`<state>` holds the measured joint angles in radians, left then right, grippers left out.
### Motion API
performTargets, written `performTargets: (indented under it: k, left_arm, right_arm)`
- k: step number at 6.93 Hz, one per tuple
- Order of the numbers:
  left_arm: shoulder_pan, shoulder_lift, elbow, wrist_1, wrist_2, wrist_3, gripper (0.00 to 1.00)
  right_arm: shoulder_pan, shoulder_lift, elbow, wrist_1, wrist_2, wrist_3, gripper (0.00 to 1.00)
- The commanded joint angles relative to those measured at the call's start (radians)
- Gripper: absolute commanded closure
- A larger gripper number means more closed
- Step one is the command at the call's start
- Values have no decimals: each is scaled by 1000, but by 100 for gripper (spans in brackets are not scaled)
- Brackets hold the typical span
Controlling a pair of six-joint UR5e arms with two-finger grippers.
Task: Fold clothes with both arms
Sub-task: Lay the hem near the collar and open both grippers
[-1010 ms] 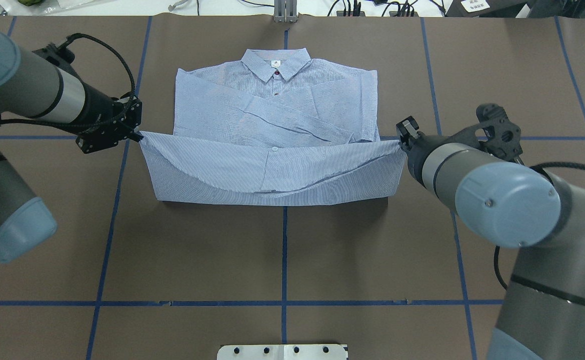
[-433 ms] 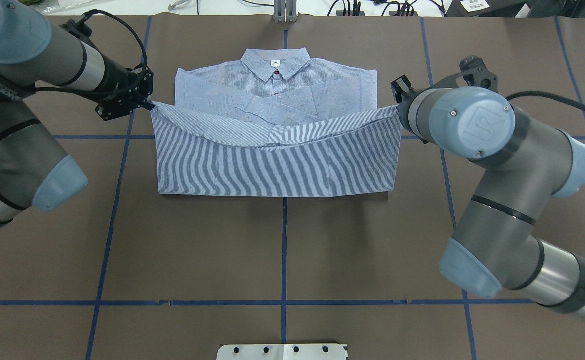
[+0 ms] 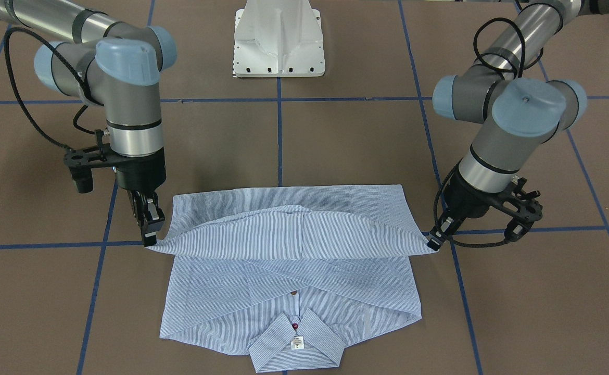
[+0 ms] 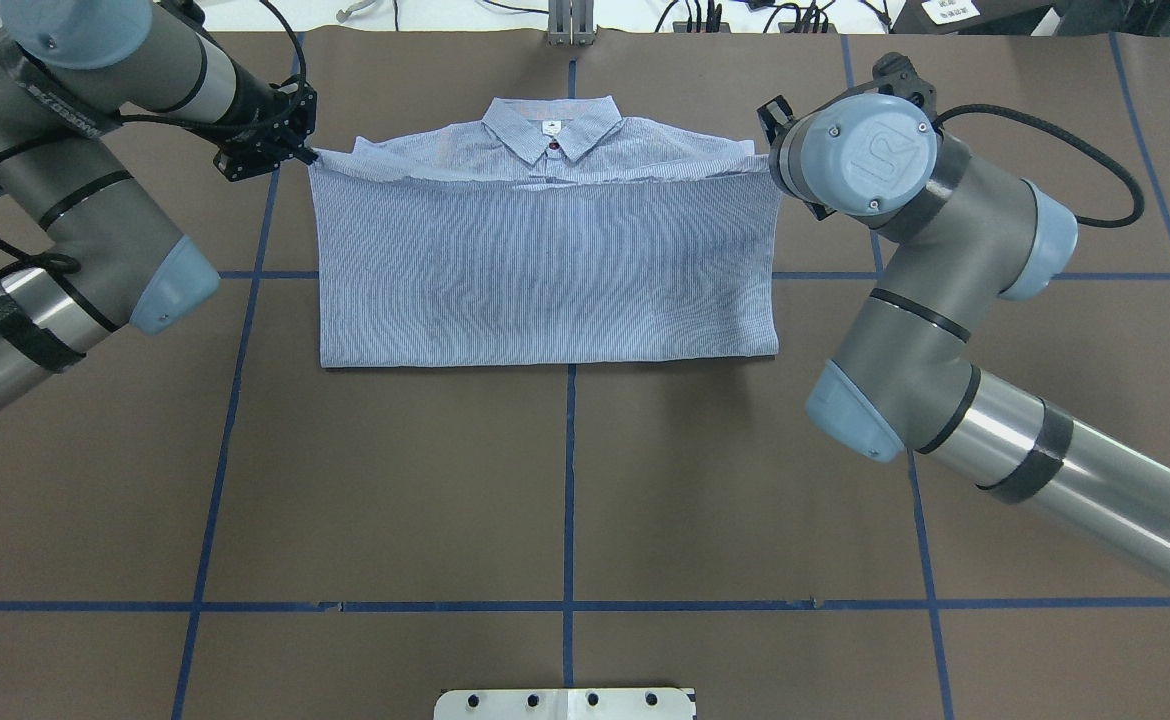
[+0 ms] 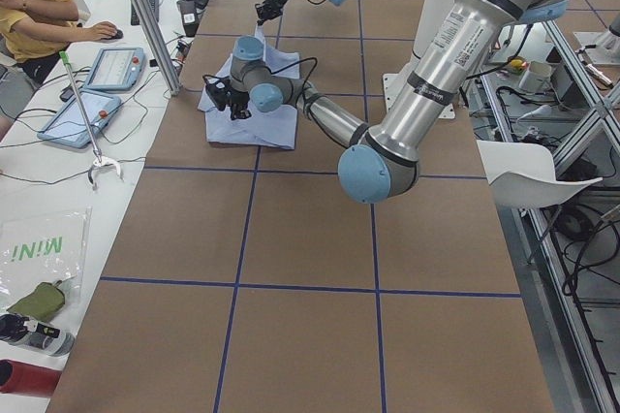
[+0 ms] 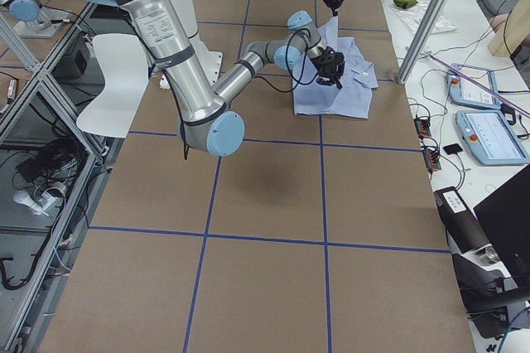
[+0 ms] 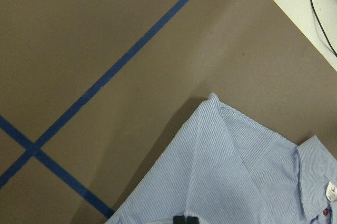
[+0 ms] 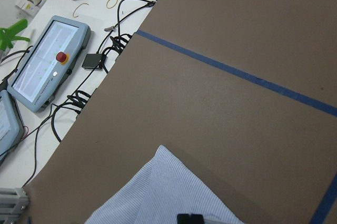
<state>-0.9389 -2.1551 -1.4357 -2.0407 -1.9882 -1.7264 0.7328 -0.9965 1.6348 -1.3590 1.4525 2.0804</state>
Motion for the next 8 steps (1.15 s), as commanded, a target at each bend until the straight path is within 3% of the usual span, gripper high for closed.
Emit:
performTargets:
  k: [1,3,4,7,8]
  left_arm:
    - [-4,-72,153,-93,2,4,100]
    - [-3,-144,318,-209,17,5,100]
    - [-3,-175,365,-214,35,5,100]
    - [0,-177,414,-271,74,7,100]
    - [5,-177,419,-271,75,7,90]
  right_arm:
    - [8,68,-143,37,6,-14,100]
    - [10,91,-197,44,8,-38,100]
    - [16,90,-241,117,8,-52,100]
    - [20,120,-331,176,8,-62,99]
    - [20,145,-369,176,8,-62,57]
